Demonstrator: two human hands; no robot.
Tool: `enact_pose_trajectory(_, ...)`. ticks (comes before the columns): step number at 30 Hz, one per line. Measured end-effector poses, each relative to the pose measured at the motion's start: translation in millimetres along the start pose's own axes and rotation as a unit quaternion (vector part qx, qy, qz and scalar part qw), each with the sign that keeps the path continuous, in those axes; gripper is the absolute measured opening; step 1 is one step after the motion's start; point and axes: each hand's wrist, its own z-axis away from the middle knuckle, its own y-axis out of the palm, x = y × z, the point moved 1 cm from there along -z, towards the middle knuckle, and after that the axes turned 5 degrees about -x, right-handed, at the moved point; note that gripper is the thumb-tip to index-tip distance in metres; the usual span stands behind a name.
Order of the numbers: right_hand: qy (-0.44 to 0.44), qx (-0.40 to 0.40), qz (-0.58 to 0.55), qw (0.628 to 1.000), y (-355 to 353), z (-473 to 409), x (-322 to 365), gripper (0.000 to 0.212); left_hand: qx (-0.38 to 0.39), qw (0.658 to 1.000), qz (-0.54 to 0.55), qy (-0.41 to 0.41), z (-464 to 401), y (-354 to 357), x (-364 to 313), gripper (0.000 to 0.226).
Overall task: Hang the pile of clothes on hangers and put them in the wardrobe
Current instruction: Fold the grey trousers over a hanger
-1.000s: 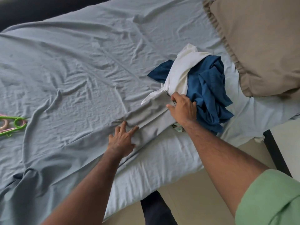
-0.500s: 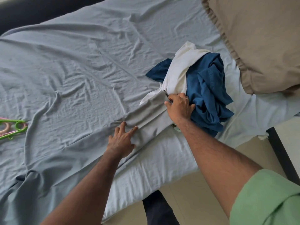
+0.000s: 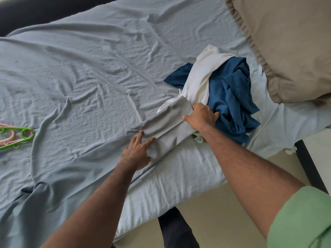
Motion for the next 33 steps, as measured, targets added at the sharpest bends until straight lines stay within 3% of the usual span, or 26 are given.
enact_pose_trajectory(6, -0.108, -0.075, 0.013, 0.991, 1.2, 37.2, 17.2, 0.026, -0.045, 0.987, 0.156, 0.007, 1.2, -2.8, 9.6, 0.08)
enact_pose_trajectory(10, -0.164, -0.018, -0.121, 0.979, 7.5, 71.0, 42.6, 0.02, -0.105, 0.963, 0.247, 0.007, 16.8, -7.7, 21.6, 0.057)
enact_pose_trajectory(12, -0.189, -0.009, -0.165, 0.968, 11.1, 94.3, 61.6, 0.03, -0.109, 0.941, 0.319, -0.023, 31.8, -9.9, 32.6, 0.046)
enact_pose_trajectory(14, -0.214, -0.005, -0.199, 0.956, 16.9, 121.9, 83.4, 0.045, -0.084, 0.894, 0.437, -0.056, 51.1, -12.0, 46.4, 0.045)
enact_pose_trajectory(17, -0.251, 0.019, -0.224, 0.941, 42.8, 172.3, 123.4, 0.058, -0.028, 0.778, 0.621, -0.09, 96.4, -16.2, 75.0, 0.054)
enact_pose_trajectory(21, -0.279, 0.084, -0.213, 0.933, 93.6, 253.2, 184.2, 0.066, -0.046, 0.655, 0.741, -0.142, 157.6, -10.4, 127.7, 0.071)
enact_pose_trajectory(25, -0.315, 0.132, -0.201, 0.918, 144.4, 344.6, 251.6, 0.06, -0.115, 0.602, 0.754, -0.234, 221.7, 19.3, 207.0, 0.068)
enact_pose_trajectory(30, -0.366, 0.161, -0.185, 0.898, 196.9, 447.2, 312.6, 0.057, -0.172, 0.514, 0.799, -0.26, 306.1, 65.8, 304.2, 0.05)
enact_pose_trajectory(33, -0.408, 0.182, -0.182, 0.876, 223.5, 507.1, 340.4, 0.042, -0.2, 0.518, 0.791, -0.257, 347.2, 90.6, 354.9, 0.029)
